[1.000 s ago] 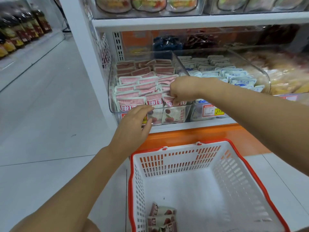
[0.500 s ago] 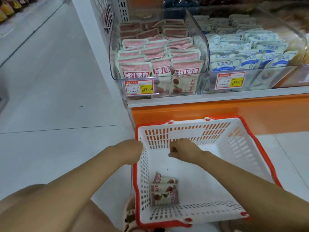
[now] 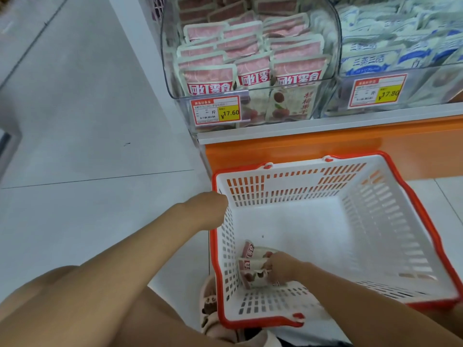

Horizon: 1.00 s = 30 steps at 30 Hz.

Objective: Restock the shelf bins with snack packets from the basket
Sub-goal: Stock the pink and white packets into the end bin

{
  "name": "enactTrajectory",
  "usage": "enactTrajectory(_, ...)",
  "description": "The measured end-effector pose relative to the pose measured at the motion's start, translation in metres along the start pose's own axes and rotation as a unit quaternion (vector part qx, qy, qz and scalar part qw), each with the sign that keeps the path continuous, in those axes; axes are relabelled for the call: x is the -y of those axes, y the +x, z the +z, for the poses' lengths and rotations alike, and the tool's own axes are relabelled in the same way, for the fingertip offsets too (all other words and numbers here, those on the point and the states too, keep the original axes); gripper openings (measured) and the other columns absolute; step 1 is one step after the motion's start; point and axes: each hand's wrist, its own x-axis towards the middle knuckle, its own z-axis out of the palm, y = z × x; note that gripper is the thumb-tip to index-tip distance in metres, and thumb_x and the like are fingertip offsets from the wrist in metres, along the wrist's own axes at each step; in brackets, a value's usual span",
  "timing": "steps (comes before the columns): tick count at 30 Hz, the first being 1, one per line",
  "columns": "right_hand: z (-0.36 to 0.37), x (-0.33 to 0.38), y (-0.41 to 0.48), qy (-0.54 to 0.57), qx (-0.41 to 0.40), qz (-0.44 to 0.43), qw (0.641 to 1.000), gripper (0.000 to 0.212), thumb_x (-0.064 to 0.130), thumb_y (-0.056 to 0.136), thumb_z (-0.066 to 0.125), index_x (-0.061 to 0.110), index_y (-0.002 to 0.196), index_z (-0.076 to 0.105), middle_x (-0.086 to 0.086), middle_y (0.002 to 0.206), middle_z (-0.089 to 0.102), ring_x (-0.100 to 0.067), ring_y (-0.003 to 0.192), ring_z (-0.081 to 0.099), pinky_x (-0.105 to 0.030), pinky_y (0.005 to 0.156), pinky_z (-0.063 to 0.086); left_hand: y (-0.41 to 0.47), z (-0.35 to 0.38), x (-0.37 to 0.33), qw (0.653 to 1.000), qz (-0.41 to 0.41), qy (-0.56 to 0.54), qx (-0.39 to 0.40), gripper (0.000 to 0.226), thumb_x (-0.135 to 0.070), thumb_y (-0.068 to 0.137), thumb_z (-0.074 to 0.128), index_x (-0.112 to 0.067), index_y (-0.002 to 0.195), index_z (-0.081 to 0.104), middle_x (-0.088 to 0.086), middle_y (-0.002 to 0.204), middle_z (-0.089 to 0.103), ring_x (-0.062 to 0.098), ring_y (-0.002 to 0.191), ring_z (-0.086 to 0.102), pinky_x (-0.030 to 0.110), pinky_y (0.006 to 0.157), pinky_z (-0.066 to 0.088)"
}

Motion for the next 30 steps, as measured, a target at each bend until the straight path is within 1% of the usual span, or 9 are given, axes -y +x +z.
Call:
enactTrajectory(3, -0.029, -0.004, -0.015, 0.101, -0.051, -0.002, 0.994, 0.013, 0.032, 0.082, 0.07, 0.02, 0.077, 0.068, 0.002, 0.079, 0.066, -0.014, 0.078, 0.061, -0.021, 0.065, 0.046, -0.002, -0.007, -0.002, 1.0, -0.002, 0.027, 0.005, 0.025, -0.01, 0.096, 0.044, -0.005, 0.115, 0.059, 0.008, 0.107, 0.065, 0.016, 0.08, 0.058, 0.027, 0.076, 0.051)
enactTrajectory(5, -0.057, -0.008, -0.034, 0.159, -0.095, -0.016, 0.983, 0.028, 0.033, 0.077, 0.077, 0.023, 0.057, 0.059, 0.008, 0.059, 0.059, -0.007, 0.058, 0.053, -0.018, 0.056, 0.037, -0.006, -0.014, -0.006, 0.999, 0.003, 0.051, -0.002, 0.027, -0.019, 0.096, 0.051, -0.007, 0.119, 0.059, 0.005, 0.11, 0.065, 0.016, 0.085, 0.06, 0.027, 0.079, 0.052)
enactTrajectory(7, -0.091, -0.005, -0.065, 0.205, -0.117, -0.045, 0.971, 0.019, 0.032, 0.076, 0.078, 0.021, 0.064, 0.068, 0.007, 0.066, 0.066, -0.004, 0.058, 0.053, -0.019, 0.06, 0.037, -0.011, -0.022, -0.01, 0.999, 0.028, 0.041, -0.021, 0.041, -0.03, 0.092, 0.061, -0.013, 0.129, 0.054, 0.003, 0.121, 0.062, 0.017, 0.101, 0.061, 0.026, 0.084, 0.049)
enactTrajectory(9, -0.127, 0.003, -0.097, 0.23, -0.126, -0.089, 0.961, 0.017, 0.027, 0.078, 0.076, 0.022, 0.094, 0.074, 0.012, 0.098, 0.071, 0.0, 0.082, 0.062, -0.016, 0.077, 0.044, -0.015, -0.03, -0.016, 0.997, 0.07, -0.035, -0.027, 0.058, -0.037, 0.086, 0.067, -0.02, 0.138, 0.047, -0.002, 0.136, 0.054, 0.016, 0.117, 0.055, 0.023, 0.088, 0.043)
enactTrajectory(11, -0.159, 0.01, -0.128, 0.235, -0.159, -0.11, 0.952, 0.023, 0.022, 0.081, 0.073, 0.024, 0.105, 0.072, 0.014, 0.11, 0.069, -0.005, 0.097, 0.064, -0.022, 0.089, 0.048, -0.017, -0.041, -0.024, 0.989, 0.105, -0.1, -0.03, 0.057, -0.039, 0.083, 0.07, -0.022, 0.134, 0.053, -0.004, 0.132, 0.057, 0.013, 0.112, 0.057, 0.021, 0.083, 0.045)
enactTrajectory(17, -0.227, 0.031, -0.224, 0.22, -0.372, -0.137, 0.891, 0.016, 0.03, 0.083, 0.071, 0.016, 0.09, 0.074, -0.001, 0.081, 0.074, -0.021, 0.068, 0.066, -0.028, 0.062, 0.044, -0.035, -0.078, -0.038, 0.945, 0.154, -0.209, -0.197, 0.015, -0.043, 0.091, 0.057, -0.032, 0.082, 0.063, -0.01, 0.076, 0.065, 0.006, 0.067, 0.063, 0.019, 0.052, 0.046)
enactTrajectory(21, -0.26, 0.048, -0.27, 0.207, -0.51, -0.197, 0.811, 0.027, 0.026, 0.081, 0.073, 0.0, 0.088, 0.07, -0.019, 0.081, 0.07, -0.009, 0.061, 0.058, -0.024, 0.059, 0.045, -0.05, -0.095, -0.039, 0.9, 0.157, -0.183, -0.363, 0.02, -0.035, 0.096, 0.049, -0.029, 0.109, 0.063, -0.012, 0.097, 0.064, 0.004, 0.081, 0.057, 0.013, 0.061, 0.042)
enactTrajectory(24, -0.286, 0.068, -0.292, 0.159, -0.591, -0.225, 0.758, 0.026, 0.027, 0.08, 0.074, 0.002, 0.085, 0.071, -0.001, 0.065, 0.066, 0.001, 0.057, 0.052, -0.014, 0.054, 0.037, -0.054, -0.101, -0.032, 0.875, 0.138, -0.139, -0.443, 0.027, -0.028, 0.097, 0.049, -0.024, 0.12, 0.062, -0.006, 0.116, 0.063, 0.005, 0.098, 0.052, 0.02, 0.082, 0.044)
enactTrajectory(30, -0.329, 0.106, -0.279, 0.008, -0.563, -0.191, 0.804, 0.036, 0.034, 0.081, 0.073, 0.001, 0.096, 0.07, -0.002, 0.085, 0.066, -0.017, 0.074, 0.057, -0.025, 0.064, 0.043, -0.054, -0.101, -0.02, 0.832, 0.098, -0.101, -0.536, 0.025, -0.02, 0.095, 0.051, -0.016, 0.117, 0.062, 0.002, 0.113, 0.062, 0.013, 0.104, 0.051, 0.021, 0.087, 0.037)
